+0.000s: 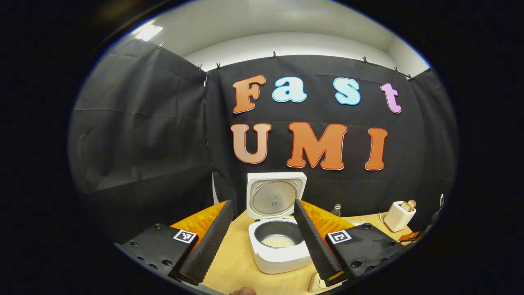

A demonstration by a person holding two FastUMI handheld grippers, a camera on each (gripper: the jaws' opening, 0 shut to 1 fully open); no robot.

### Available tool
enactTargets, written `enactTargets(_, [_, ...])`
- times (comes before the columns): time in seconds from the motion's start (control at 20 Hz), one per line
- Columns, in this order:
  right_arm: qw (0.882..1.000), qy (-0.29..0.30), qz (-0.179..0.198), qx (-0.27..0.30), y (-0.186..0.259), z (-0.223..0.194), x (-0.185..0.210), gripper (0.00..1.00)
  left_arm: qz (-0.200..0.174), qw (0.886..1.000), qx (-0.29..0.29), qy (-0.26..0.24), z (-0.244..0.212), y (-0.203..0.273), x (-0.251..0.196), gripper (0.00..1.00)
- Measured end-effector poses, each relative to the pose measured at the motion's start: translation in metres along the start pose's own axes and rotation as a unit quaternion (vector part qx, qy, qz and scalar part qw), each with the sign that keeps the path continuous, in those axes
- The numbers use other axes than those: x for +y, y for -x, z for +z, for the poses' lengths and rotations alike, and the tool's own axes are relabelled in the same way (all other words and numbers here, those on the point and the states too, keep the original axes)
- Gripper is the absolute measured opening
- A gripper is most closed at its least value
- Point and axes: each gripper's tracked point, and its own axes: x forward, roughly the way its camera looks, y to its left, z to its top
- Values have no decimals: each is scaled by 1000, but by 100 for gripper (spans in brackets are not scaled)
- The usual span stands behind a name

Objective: Close the left gripper, press the button to open the rice cooker; take a wooden spoon from the chopstick holder with the right hand, scoop a spoonful of rice and pour it into the rice cooker, then put the wooden spoon back into the chopstick holder.

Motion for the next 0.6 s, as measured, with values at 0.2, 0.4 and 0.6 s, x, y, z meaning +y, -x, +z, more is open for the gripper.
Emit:
enactTargets(0.2, [998,44,-34,-36,10,22,-6,94,-4,1000,6,3,-3,2,3,100])
enactTargets(0.4, [991,85,-67,-82,29,56,-5,95,-2,1000,1,2,5,-7,7,100])
enactTargets(0.6, [984,114,-79,-116,49,83,10,95,-10,1000,-6,5,27,-34,-2,100])
